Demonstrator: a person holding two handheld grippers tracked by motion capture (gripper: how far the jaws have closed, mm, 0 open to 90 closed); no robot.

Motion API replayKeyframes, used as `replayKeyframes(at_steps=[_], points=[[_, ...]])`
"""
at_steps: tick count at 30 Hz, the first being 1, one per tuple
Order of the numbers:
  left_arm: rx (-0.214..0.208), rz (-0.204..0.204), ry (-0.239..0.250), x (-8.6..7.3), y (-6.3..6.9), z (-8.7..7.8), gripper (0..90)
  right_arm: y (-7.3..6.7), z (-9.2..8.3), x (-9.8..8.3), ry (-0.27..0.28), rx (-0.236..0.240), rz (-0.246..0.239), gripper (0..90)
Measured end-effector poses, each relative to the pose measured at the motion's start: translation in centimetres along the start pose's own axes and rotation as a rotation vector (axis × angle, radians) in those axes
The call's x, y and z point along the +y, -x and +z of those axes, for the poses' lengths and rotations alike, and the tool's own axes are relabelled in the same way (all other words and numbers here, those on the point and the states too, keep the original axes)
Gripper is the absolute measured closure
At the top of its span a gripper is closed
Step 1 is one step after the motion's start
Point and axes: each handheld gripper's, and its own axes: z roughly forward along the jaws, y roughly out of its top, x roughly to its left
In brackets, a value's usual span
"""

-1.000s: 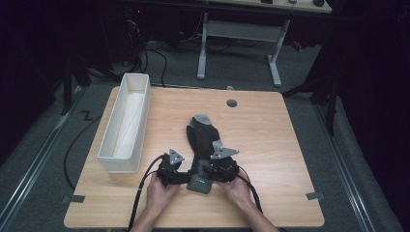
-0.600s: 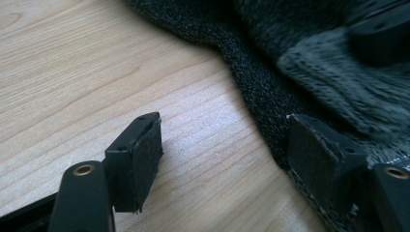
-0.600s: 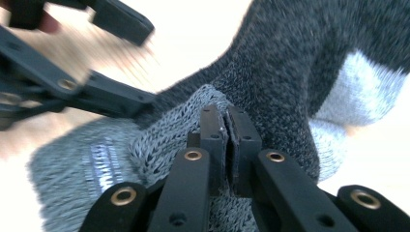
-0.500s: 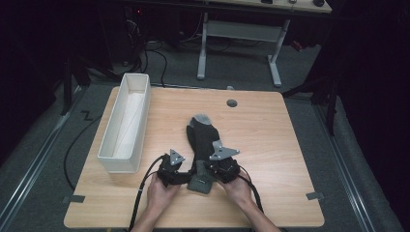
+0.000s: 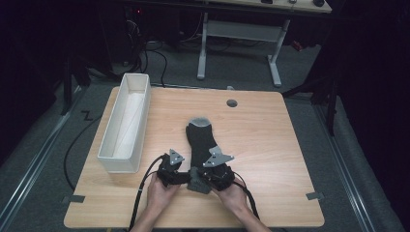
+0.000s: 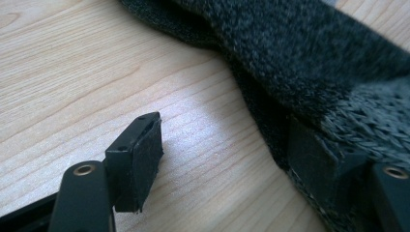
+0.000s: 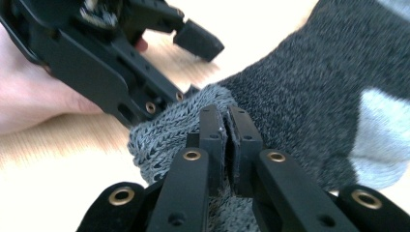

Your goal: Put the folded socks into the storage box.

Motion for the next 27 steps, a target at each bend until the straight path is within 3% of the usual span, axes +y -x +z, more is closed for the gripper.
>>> replayKeyframes(at_steps=[3,6,7,10,14,17,19,22,24,27], points=[[-0.008,-0.029,-0.010,0.3,-0.3,-0.1,29.4,0.1,0.6,-0.6,-0.002,0.005,0.015,81.1],[0.021,-0.070,-0.005,0.9,-0.9,-0.3,27.7,0.2,1.1,-1.2,0.008,0.005,0.019,69.7],[0.024,-0.088,0.001,1.0,-1.2,-0.5,27.7,0.2,1.1,-1.2,0.008,0.005,0.019,69.7],[0.010,-0.121,0.022,1.7,-1.5,-1.3,27.5,0.2,0.7,-1.1,0.033,0.010,0.018,63.8],[-0.025,-0.092,0.036,2.3,-0.4,-2.1,27.4,1.0,-0.6,-0.7,0.098,-0.016,0.039,67.6],[-0.058,-0.086,0.041,2.6,0.5,-2.4,27.3,2.0,-0.9,-0.3,0.095,-0.056,0.056,70.9],[-0.078,-0.061,0.024,2.4,1.5,-2.3,27.1,2.5,-0.4,-0.1,0.075,-0.081,0.057,71.5],[-0.080,-0.040,0.003,2.0,1.9,-2.1,27.1,2.9,0.5,-0.4,0.038,-0.082,0.062,70.7],[-0.049,0.032,-0.007,1.0,2.3,-1.8,26.9,3.1,2.1,-1.5,-0.012,-0.072,0.077,66.6],[-0.052,0.027,-0.016,0.7,2.2,-1.7,27.5,3.1,2.1,-2.0,0.016,-0.074,0.083,64.2]])
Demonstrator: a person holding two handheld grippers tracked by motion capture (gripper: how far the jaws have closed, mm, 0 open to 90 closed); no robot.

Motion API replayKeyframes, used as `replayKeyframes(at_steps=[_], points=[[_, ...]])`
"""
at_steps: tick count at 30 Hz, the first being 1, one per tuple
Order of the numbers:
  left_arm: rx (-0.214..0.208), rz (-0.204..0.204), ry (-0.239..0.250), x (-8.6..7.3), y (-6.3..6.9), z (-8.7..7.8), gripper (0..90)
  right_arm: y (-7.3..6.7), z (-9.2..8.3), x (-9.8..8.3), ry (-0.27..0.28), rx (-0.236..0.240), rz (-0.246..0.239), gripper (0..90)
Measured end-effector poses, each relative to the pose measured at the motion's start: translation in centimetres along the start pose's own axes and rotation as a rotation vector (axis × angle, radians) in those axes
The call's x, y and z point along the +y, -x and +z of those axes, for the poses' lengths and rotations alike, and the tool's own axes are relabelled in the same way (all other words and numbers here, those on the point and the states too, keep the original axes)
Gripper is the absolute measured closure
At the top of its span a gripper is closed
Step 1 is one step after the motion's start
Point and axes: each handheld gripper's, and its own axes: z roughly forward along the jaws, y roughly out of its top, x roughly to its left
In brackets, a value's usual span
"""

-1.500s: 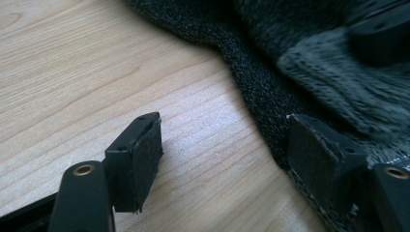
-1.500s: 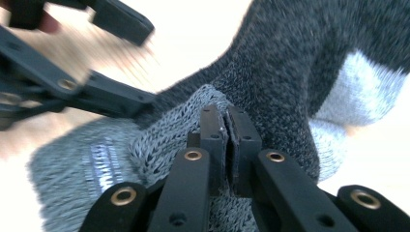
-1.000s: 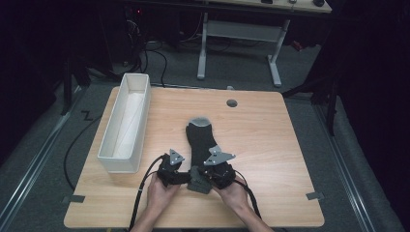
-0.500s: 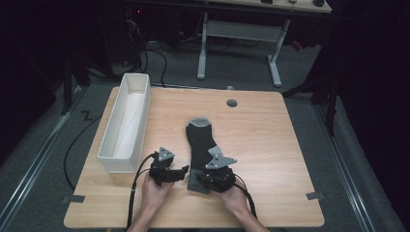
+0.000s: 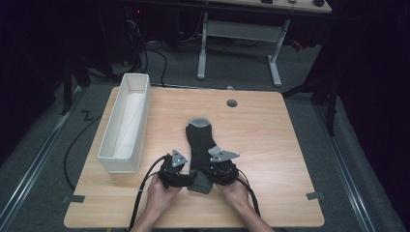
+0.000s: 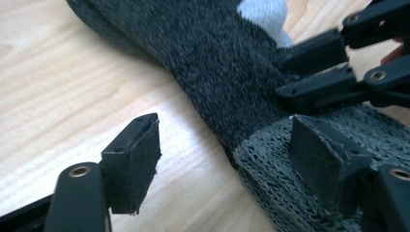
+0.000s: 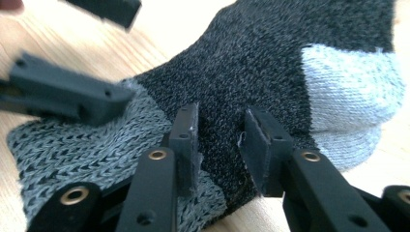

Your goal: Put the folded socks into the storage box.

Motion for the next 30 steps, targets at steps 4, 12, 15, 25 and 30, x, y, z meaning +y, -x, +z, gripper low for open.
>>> replayKeyframes(at_steps=[4,12,15,25,30], points=[[-0.008,-0.022,-0.004,-0.1,-0.3,0.0,27.5,0.1,-0.5,0.2,-0.012,-0.025,-0.012,58.7],[-0.025,-0.032,-0.025,-0.3,-0.4,0.1,28.3,1.3,-0.1,3.6,0.059,-0.082,0.009,69.9],[-0.029,-0.027,-0.032,-0.4,-0.4,0.1,28.3,1.9,0.8,3.8,0.053,-0.098,0.028,69.8],[-0.045,-0.020,-0.030,-0.8,0.4,-0.2,33.0,2.4,2.1,3.1,0.007,-0.135,0.023,56.7],[-0.053,-0.024,-0.033,-0.6,0.5,-0.5,33.5,2.3,1.4,3.5,0.055,-0.120,0.026,57.1]])
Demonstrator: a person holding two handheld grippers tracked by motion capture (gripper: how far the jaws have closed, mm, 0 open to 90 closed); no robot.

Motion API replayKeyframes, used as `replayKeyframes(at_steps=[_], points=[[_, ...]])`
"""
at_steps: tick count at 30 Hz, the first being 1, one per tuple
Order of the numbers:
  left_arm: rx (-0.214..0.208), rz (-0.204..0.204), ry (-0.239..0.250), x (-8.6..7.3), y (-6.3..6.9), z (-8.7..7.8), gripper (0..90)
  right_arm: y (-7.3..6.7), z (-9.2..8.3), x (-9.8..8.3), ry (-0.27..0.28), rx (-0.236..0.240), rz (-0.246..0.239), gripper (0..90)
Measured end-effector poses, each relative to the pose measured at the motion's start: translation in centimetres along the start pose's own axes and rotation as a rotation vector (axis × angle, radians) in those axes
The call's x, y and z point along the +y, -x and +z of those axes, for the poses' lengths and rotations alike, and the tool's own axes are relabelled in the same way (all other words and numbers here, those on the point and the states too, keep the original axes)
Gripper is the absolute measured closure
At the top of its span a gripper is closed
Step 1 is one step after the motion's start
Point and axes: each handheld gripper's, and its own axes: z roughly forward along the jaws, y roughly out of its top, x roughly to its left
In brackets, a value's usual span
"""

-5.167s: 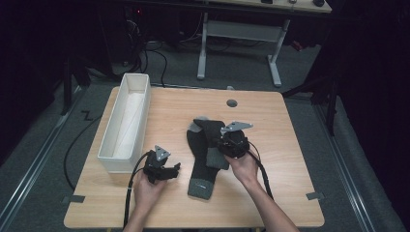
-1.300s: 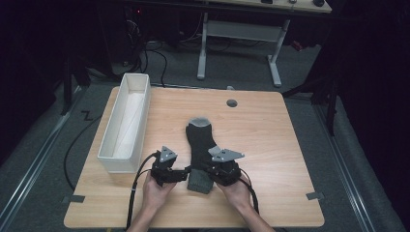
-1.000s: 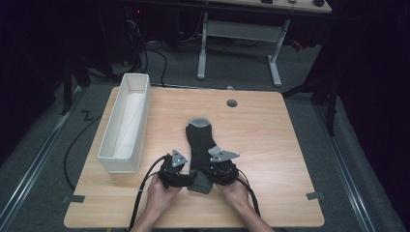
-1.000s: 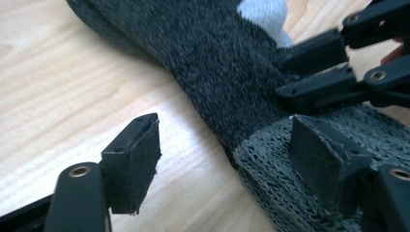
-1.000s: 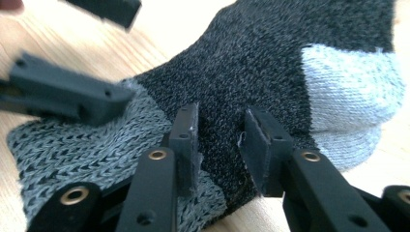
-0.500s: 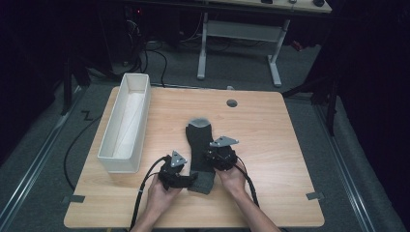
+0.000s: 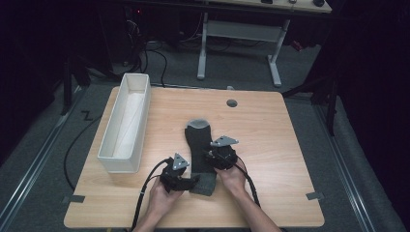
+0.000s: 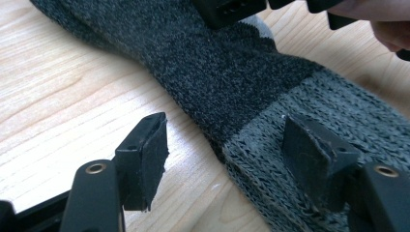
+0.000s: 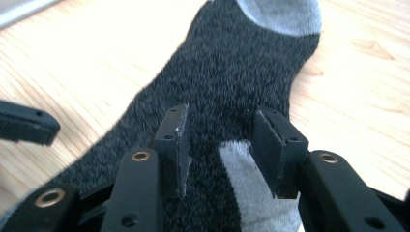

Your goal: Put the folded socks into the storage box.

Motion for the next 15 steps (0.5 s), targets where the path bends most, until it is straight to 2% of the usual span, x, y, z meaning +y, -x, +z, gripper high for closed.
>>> replayKeyframes(at_steps=[2,3,6,9,15], points=[[-0.002,-0.009,0.009,0.3,0.0,-0.1,33.5,0.1,0.3,0.0,-0.003,0.007,0.004,56.9],[0.002,-0.014,0.013,0.5,-0.2,-0.1,33.2,0.1,0.8,-0.2,-0.029,0.012,0.005,56.4],[0.011,-0.023,0.019,0.8,-0.4,-0.1,32.9,0.0,1.3,-0.6,-0.045,0.015,-0.002,56.2],[0.017,-0.047,0.035,1.3,-0.8,0.0,32.8,-0.1,1.1,-0.8,-0.043,0.025,-0.002,56.1],[0.050,-0.047,0.035,1.7,-1.6,0.5,32.9,-0.5,0.5,-1.8,-0.027,0.056,-0.016,56.1]])
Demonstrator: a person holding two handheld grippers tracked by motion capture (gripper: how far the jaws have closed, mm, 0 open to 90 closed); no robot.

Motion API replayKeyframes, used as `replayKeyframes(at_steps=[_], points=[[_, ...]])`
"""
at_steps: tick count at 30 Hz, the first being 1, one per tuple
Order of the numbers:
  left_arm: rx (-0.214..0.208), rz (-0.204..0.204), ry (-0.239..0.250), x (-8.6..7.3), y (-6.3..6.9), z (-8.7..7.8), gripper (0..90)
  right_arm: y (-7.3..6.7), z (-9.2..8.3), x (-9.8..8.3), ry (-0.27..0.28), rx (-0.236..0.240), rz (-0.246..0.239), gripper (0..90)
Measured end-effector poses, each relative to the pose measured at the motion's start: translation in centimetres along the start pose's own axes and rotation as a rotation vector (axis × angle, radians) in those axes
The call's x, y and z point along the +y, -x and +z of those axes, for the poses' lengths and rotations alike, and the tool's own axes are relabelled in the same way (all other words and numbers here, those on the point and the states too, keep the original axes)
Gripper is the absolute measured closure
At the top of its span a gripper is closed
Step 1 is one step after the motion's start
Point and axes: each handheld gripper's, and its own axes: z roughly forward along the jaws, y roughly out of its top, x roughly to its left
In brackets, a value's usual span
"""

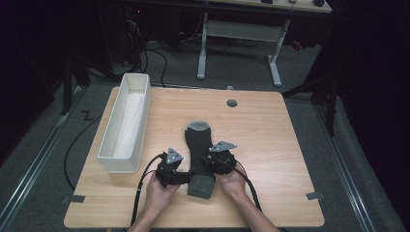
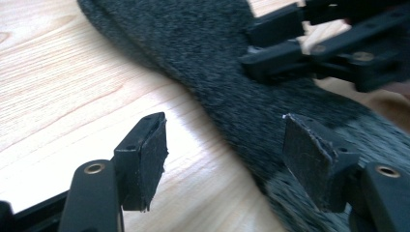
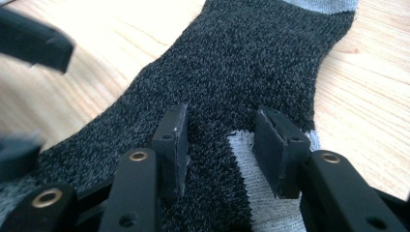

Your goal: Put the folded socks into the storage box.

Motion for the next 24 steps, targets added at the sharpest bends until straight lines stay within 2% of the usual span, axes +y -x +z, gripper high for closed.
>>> replayKeyframes(at_steps=[6,10,13,19,22,24], points=[[0.033,-0.006,0.020,1.3,-0.3,0.7,33.8,-0.3,-0.6,-0.8,0.013,0.013,-0.013,56.3],[0.052,-0.017,0.034,2.2,-0.7,1.4,40.3,-0.5,-1.2,-1.4,0.009,0.031,-0.035,56.6],[0.076,-0.012,0.026,2.7,-1.0,2.1,40.6,-0.5,-1.4,-1.5,0.006,0.042,-0.044,57.2],[0.100,-0.023,0.035,3.8,-1.3,2.9,40.6,-0.6,-2.1,-2.1,0.004,0.072,-0.063,58.3],[0.127,-0.043,0.049,4.4,-1.6,3.4,43.1,-0.7,-2.4,-2.4,0.003,0.086,-0.070,59.0],[0.148,-0.076,0.067,5.1,-2.0,3.9,44.4,-0.7,-2.4,-2.5,0.004,0.087,-0.070,59.2]])
